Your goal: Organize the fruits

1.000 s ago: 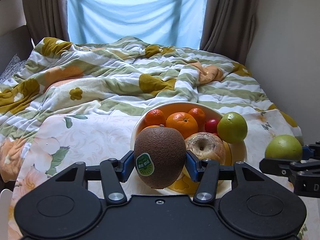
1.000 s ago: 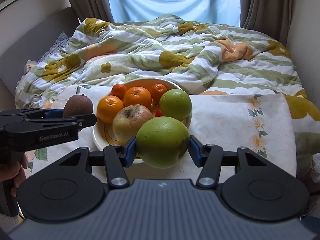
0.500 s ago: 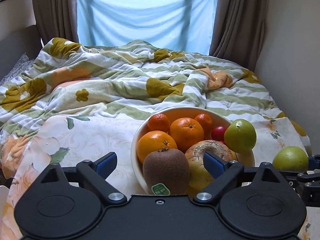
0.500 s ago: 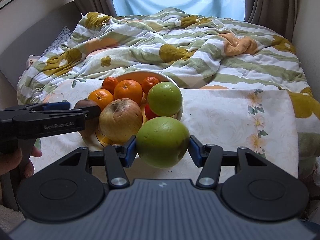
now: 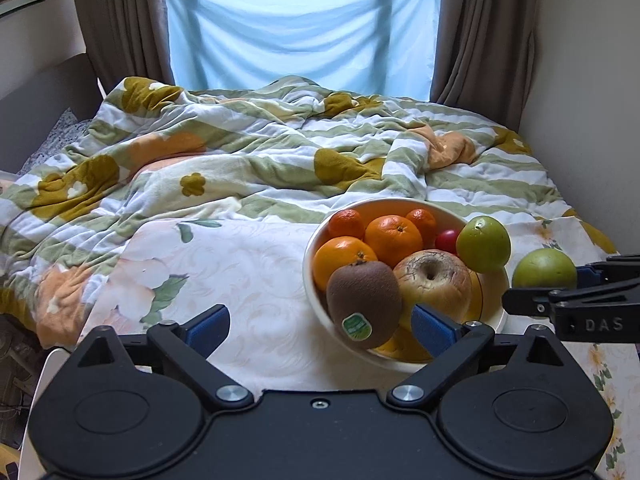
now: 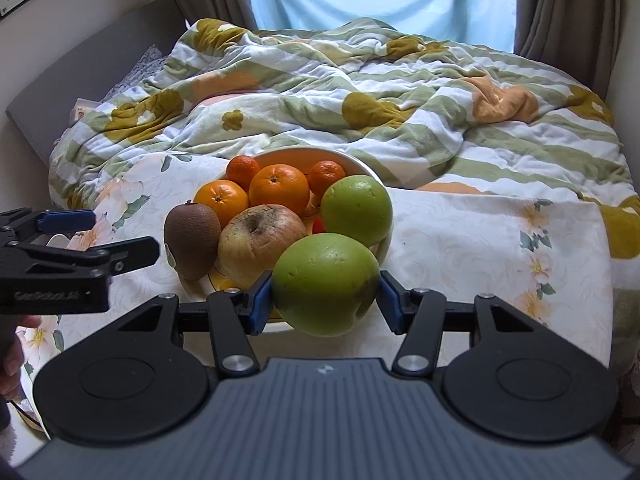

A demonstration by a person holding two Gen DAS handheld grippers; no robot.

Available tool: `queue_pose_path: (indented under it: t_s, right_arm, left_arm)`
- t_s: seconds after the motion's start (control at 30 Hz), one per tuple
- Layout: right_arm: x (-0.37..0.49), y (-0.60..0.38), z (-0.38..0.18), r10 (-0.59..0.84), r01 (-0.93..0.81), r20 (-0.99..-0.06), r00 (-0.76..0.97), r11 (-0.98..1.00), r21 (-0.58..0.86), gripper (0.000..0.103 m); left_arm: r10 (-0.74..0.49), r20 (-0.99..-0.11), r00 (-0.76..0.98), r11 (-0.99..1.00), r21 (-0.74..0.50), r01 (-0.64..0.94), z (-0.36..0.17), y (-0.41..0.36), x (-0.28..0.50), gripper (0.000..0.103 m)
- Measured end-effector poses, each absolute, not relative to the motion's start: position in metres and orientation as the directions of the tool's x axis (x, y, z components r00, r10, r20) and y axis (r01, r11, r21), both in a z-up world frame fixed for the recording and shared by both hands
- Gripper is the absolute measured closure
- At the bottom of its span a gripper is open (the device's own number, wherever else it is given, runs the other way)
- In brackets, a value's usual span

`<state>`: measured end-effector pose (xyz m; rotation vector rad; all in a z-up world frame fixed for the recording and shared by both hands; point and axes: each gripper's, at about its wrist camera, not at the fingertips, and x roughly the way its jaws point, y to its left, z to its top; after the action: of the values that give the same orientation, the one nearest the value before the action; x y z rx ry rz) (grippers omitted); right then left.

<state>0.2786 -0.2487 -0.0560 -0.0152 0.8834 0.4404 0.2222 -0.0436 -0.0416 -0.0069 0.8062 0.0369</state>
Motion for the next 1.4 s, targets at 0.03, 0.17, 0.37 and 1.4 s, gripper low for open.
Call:
queue_pose_path:
  t_s: [0.03,0.17,0.37,1.4]
  right_arm:
    - [0.28,-0.247,-0.057,0.368,-0.386,-0.749,0.55,0.908,0.163,0.034]
    - [0.284,-0.243,-0.063,0.375,-0.422,-0.75,0.546,0.895,0.14,0.034]
    - [0.294,-0.239,-0.073,0.38,-0.462,-0.757,0.532,0.879,0.117,0.034]
    - [0.216,-0.235,-0.016,0.292,-0.361,-0.701,0.65,0.931,0.053,0.001]
  left_arm:
    - [0.029,-0.723,0.69,0.999,0.003,-0.039,-0.041,-0.043,0.22,0.004]
    - [0.038,-0.725,0.688,0.999,0.006,-0.049,-0.04,-0.043,0.211,0.004]
    - [0.056,-0.732,0.679,0.997,0.012,-0.07,-0.043,-0.044,0.207,0.004]
    - [-0.055,-0.661,0.748,0.998,-0.051,0.028,0.008,-0.027,0.137,0.004]
